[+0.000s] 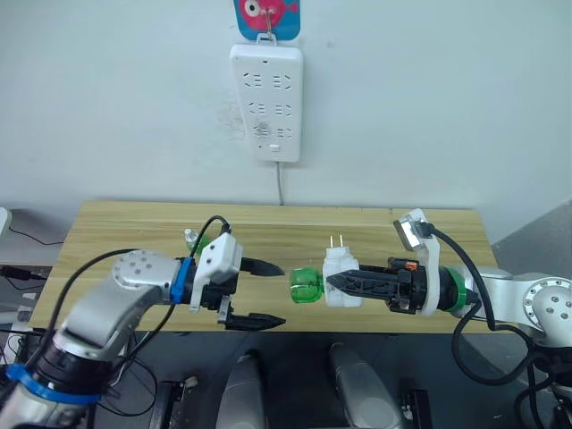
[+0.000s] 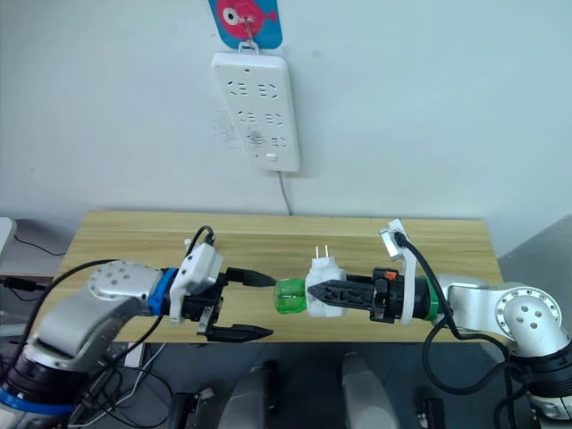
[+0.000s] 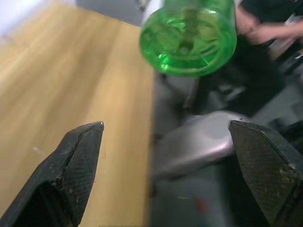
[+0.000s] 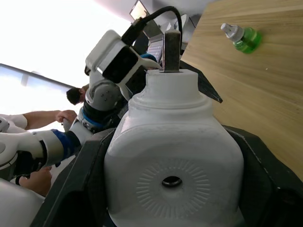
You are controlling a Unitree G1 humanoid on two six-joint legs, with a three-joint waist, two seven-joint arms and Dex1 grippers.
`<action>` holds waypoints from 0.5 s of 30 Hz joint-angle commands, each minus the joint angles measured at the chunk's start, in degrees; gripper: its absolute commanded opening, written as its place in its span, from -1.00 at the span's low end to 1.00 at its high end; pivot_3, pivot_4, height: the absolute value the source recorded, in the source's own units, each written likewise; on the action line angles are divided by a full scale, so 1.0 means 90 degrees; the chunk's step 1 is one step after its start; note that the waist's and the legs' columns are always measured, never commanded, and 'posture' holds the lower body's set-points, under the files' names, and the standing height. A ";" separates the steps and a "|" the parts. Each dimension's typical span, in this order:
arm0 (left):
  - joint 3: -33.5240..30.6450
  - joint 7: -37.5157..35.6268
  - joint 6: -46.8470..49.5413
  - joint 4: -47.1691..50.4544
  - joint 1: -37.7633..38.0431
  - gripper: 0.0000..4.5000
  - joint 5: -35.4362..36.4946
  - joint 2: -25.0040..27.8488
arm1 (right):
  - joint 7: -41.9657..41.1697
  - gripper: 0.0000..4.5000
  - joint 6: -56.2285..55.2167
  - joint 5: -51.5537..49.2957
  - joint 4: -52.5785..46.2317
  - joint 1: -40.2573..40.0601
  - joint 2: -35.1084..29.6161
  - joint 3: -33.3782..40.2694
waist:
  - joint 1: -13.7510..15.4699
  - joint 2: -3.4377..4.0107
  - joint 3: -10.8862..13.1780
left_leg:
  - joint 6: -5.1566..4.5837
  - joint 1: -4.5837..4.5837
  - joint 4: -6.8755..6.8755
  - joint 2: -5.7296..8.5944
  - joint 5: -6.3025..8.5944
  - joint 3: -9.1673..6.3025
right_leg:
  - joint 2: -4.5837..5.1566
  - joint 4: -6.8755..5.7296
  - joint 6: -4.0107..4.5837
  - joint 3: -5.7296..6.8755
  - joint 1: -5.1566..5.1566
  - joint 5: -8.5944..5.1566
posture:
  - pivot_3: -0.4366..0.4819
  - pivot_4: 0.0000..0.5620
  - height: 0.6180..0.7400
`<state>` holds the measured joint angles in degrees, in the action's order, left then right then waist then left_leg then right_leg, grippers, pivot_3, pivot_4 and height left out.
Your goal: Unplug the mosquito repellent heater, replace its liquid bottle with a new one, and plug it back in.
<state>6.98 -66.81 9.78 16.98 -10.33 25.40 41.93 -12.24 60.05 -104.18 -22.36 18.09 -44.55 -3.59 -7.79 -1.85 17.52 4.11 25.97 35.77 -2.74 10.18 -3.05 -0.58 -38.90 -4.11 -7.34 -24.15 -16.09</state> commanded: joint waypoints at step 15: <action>0.0098 0.0751 -0.4175 -0.0400 0.0640 1.00 -0.1226 -0.1490 | 0.0059 0.35 -0.0025 -0.0213 -0.0205 0.0020 0.0020 0.0058 | -0.0024 0.0000 0.0000 | -0.0001 -0.0001 0.0014 0.0000 0.0000 0.0006 | -0.0005 -0.0008 -0.0004 -0.0009 0.0002 0.0001 | -0.57 0.08 0.88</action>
<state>7.23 -60.66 -26.20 12.79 -4.82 14.53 28.82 -11.45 60.04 -104.38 -22.36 18.06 -44.48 -3.60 -8.00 -1.85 17.52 4.11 25.95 35.89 -2.74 10.18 -3.00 -0.62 -38.98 -4.15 -7.41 -24.13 -16.08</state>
